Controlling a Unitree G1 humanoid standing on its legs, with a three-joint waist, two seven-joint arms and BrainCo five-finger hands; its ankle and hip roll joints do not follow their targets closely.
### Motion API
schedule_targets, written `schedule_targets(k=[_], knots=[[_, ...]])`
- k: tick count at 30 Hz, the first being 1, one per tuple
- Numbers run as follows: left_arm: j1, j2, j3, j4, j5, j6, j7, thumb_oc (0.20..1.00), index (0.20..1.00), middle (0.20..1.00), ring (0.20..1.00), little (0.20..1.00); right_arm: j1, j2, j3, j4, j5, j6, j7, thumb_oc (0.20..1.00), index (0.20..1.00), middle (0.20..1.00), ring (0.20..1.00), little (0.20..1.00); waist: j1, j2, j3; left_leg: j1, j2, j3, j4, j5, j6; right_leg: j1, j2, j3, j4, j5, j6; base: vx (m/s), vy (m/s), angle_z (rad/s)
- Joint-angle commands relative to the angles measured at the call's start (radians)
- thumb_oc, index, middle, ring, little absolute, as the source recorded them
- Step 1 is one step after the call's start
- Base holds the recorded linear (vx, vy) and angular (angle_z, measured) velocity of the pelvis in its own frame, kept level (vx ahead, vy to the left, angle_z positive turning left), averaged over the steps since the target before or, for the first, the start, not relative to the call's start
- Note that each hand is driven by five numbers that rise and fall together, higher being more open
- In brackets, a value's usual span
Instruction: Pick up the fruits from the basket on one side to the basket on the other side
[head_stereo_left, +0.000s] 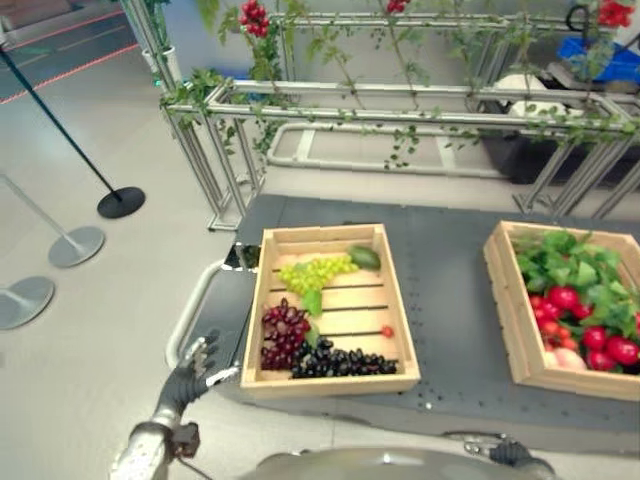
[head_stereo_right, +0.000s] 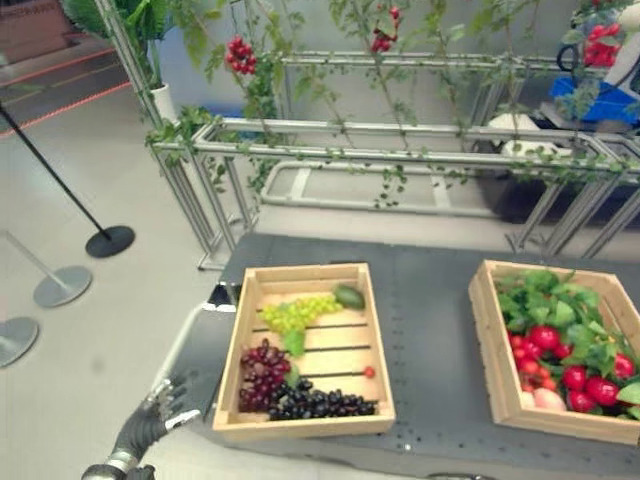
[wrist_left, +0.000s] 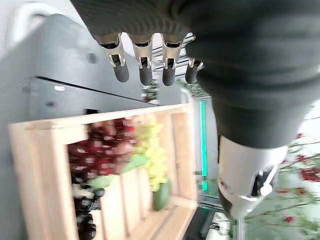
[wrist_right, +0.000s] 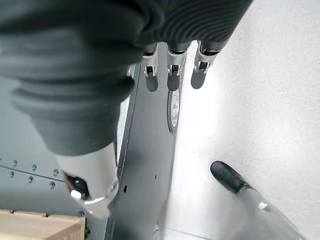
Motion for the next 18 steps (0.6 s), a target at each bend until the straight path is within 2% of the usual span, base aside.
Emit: schedule_targets(k=[1, 8, 13, 18], knots=[[0.017, 0.025, 0.001, -0.097, -0.043, -0.038, -0.002, 1.000, 1.000, 1.000, 1.000, 1.000, -0.043, -0.001, 0.008, 0.059, 0.013, -0.009, -0.001, 1.000, 1.000, 1.000, 1.000, 1.000, 0.024, -0.025, -0.034, -0.041, 0.038, 0.005, 0.015, 0.004, -0.065, -0.047, -0.077, -0.035, 0.000, 0.056, 0.038, 0.00, -0.010, 0.04], [0.010, 0.049, -0.018, -0.145, -0.021, -0.057, 0.002, 1.000, 1.000, 1.000, 1.000, 1.000, -0.039, 0.003, 0.004, 0.059, 0.018, -0.014, -0.007, 1.000, 1.000, 1.000, 1.000, 1.000, 0.028, -0.029, -0.031, -0.040, 0.041, 0.001, 0.015, 0.004, -0.068, -0.041, -0.076, -0.045, 0.001, 0.052, 0.039, 0.00, -0.002, 0.02], [-0.049, 0.115, -0.042, -0.160, 0.136, -0.087, 0.045, 1.000, 1.000, 1.000, 1.000, 1.000, -0.036, 0.014, 0.008, 0.054, 0.022, -0.021, -0.014, 1.000, 1.000, 1.000, 1.000, 1.000, 0.019, -0.029, -0.037, -0.036, 0.042, 0.005, 0.016, 0.000, -0.069, -0.043, -0.074, -0.033, 0.001, 0.048, 0.039, 0.00, 0.000, 0.00], [-0.149, 0.126, -0.058, -0.102, 0.251, -0.080, 0.103, 1.000, 1.000, 1.000, 1.000, 1.000, -0.026, 0.022, 0.021, 0.050, 0.004, -0.017, -0.014, 1.000, 1.000, 1.000, 1.000, 1.000, -0.003, -0.029, -0.043, -0.025, 0.042, 0.017, 0.009, -0.001, -0.070, -0.037, -0.073, -0.027, -0.002, 0.045, 0.038, 0.01, -0.001, -0.01]])
